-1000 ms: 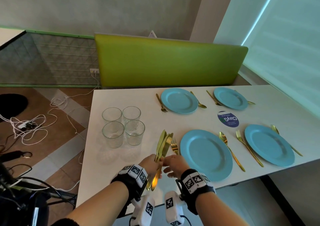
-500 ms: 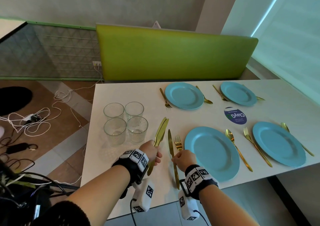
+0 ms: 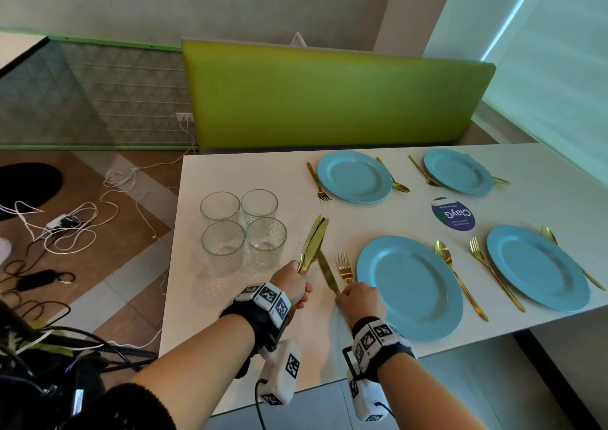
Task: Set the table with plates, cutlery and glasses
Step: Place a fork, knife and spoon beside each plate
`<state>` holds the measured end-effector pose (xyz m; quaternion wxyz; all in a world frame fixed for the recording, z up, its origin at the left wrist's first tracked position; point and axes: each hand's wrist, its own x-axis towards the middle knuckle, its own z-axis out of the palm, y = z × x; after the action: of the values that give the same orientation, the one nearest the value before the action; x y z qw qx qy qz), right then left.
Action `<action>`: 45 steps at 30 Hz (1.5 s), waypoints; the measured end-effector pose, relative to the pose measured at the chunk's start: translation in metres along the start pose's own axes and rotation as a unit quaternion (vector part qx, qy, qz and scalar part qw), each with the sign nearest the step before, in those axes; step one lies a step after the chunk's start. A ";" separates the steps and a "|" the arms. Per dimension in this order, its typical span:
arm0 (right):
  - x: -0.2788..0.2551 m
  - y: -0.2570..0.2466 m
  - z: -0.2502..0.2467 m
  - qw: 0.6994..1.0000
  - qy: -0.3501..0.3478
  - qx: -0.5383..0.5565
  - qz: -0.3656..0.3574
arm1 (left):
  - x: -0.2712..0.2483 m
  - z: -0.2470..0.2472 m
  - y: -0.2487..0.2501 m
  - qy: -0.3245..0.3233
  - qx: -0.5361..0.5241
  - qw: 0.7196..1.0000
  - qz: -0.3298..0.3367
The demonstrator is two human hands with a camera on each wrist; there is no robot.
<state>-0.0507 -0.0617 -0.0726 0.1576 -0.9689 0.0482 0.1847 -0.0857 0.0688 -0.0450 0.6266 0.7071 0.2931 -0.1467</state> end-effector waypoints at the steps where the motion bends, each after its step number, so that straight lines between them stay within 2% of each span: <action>1: -0.002 0.002 0.000 1.000 0.000 0.002 0.001 | 0.000 0.001 0.000 -0.002 0.001 1.000 -0.001; 9: -0.013 0.018 0.006 1.000 0.010 0.026 0.003 | -0.002 0.003 -0.002 0.001 -0.017 1.000 -0.007; 25: -0.006 0.020 0.003 0.999 0.025 0.034 0.011 | -0.009 0.001 0.002 -0.007 -0.082 0.996 -0.043; 45: -0.009 0.023 -0.007 0.998 0.023 0.057 0.020 | -0.009 0.004 0.000 0.004 -0.087 0.995 -0.041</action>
<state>-0.0602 -0.0850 -0.0695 0.2080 -0.9611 0.0812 0.1628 -0.0924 0.0631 -0.0405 0.6780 0.6381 0.3356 -0.1432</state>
